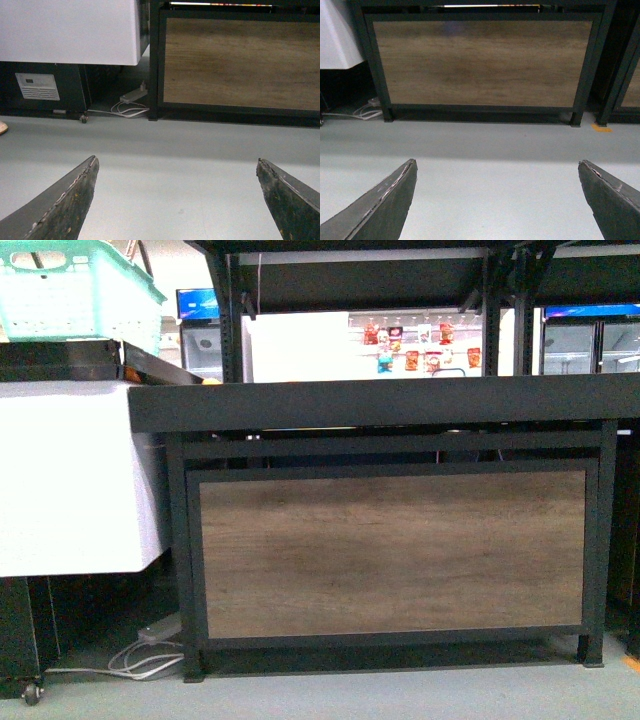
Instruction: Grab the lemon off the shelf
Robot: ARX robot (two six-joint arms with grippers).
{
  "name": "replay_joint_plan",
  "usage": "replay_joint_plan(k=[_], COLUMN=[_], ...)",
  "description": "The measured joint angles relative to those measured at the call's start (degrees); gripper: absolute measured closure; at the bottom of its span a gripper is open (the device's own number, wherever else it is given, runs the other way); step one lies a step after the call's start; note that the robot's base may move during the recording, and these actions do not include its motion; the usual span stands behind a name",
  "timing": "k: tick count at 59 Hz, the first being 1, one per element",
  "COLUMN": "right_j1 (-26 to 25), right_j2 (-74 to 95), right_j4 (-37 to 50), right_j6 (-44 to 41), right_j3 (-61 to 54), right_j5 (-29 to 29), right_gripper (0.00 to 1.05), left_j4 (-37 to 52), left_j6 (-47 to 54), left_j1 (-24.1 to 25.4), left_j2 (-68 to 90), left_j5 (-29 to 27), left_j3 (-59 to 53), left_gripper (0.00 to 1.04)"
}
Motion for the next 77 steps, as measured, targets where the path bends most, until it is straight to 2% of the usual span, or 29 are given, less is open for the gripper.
replay_joint_plan(k=[77], right_j1=[0.00], right_j2=[0.00], right_j4=[0.00], right_j6=[0.00], right_j3=[0.00], right_j5=[0.00], right_gripper=[0.07], left_j4=[0.00], left_j6=[0.00], left_j1=[0.00], left_j2=[0.00], left_j5=[0.00], left_j3=[0.00], left_gripper=[0.08])
